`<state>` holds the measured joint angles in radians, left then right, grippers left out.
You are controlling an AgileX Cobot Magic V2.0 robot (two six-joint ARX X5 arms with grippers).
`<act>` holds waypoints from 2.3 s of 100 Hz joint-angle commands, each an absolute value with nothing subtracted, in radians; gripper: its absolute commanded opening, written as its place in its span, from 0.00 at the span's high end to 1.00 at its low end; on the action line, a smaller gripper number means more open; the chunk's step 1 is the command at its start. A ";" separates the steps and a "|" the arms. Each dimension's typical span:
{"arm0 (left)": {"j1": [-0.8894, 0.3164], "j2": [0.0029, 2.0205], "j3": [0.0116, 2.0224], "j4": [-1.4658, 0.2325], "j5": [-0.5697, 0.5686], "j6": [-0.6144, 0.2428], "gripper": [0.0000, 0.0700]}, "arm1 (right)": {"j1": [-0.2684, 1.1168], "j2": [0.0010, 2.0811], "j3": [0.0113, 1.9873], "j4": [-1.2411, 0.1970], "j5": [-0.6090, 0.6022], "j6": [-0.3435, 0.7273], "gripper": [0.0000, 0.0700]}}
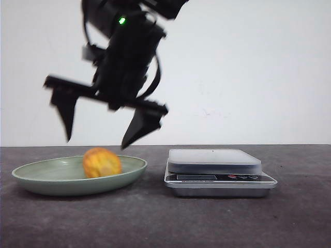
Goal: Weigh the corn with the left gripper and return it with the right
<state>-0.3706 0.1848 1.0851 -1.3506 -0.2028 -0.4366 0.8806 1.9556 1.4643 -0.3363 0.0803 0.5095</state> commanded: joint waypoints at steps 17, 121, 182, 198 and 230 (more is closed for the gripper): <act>-0.372 0.189 1.098 -1.342 -0.202 -0.425 0.22 | 0.750 1.647 1.488 -0.437 0.086 0.346 0.15; -0.373 0.189 0.987 -1.097 -0.159 -0.393 0.46 | 0.369 0.315 1.114 -1.128 0.102 0.276 0.29; -0.373 0.189 0.936 -0.988 -0.159 -0.355 0.98 | 0.370 0.278 0.944 -0.972 0.105 0.281 0.99; -0.373 0.189 0.936 -0.987 -0.159 -0.355 0.98 | 0.370 0.278 0.944 -0.972 0.105 0.281 0.99; -0.372 0.186 0.935 -0.989 -0.160 -0.352 0.98 | 0.370 0.278 0.944 -0.972 0.105 0.281 0.99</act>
